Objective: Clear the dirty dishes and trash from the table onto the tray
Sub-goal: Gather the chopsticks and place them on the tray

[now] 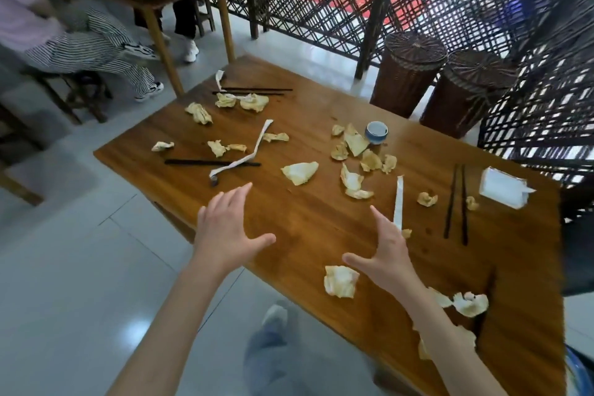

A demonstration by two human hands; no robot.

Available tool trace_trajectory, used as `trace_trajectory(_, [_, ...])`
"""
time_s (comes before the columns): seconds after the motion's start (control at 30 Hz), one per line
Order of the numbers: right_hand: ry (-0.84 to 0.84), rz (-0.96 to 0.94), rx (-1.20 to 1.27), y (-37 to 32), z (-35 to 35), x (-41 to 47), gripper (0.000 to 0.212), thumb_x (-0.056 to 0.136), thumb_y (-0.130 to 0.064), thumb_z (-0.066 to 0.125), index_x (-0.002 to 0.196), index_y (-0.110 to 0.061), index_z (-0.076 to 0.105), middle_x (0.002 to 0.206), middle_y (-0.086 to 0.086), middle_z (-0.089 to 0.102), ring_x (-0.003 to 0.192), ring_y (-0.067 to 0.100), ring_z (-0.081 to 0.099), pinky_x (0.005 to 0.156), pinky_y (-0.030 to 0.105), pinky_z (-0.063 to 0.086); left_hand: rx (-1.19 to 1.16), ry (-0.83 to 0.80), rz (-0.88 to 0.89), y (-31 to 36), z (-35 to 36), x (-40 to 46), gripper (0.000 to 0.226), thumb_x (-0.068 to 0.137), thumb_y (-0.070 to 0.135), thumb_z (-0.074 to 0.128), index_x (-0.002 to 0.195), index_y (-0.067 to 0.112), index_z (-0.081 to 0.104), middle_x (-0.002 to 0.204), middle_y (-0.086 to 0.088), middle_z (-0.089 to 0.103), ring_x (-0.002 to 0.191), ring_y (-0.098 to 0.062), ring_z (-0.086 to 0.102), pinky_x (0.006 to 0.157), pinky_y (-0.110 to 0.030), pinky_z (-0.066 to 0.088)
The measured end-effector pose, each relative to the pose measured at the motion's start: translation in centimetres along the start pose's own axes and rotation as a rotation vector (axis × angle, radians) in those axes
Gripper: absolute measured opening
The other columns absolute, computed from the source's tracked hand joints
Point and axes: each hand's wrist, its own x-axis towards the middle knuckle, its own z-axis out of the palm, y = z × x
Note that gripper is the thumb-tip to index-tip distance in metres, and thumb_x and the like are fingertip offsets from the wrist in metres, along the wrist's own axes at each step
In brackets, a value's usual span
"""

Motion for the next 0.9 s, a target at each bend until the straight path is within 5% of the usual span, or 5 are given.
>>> trace_trajectory(0.37, [0.051, 0.154, 0.023, -4.9, 3.3, 14.4, 0.103, 0.065, -0.048, 0.080, 0.147, -0.028, 0.019, 0.152, -0.003, 0.027, 0.140, 0.019, 0.023, 0.111, 0.047, 0.031, 0.057, -0.056, 0.085, -3.9, -2.0, 16.7, 0.095, 0.069, 0.065, 0.068, 0.145, 0.032, 0.023, 0.150, 0.006, 0.033, 0.139, -0.017, 0.027, 0.113, -0.045, 0.024])
trace_trajectory(0.9, [0.152, 0.327, -0.097, -2.0, 1.7, 25.8, 0.097, 0.073, -0.050, 0.073, 0.148, -0.025, 0.016, 0.153, -0.002, 0.025, 0.141, 0.021, 0.022, 0.112, 0.044, 0.028, -0.026, -0.136, 0.399, 4.3, 3.4, 30.9, 0.090, 0.070, 0.060, 0.070, 0.144, 0.030, 0.029, 0.144, 0.005, 0.041, 0.134, -0.017, 0.034, 0.112, -0.042, 0.028])
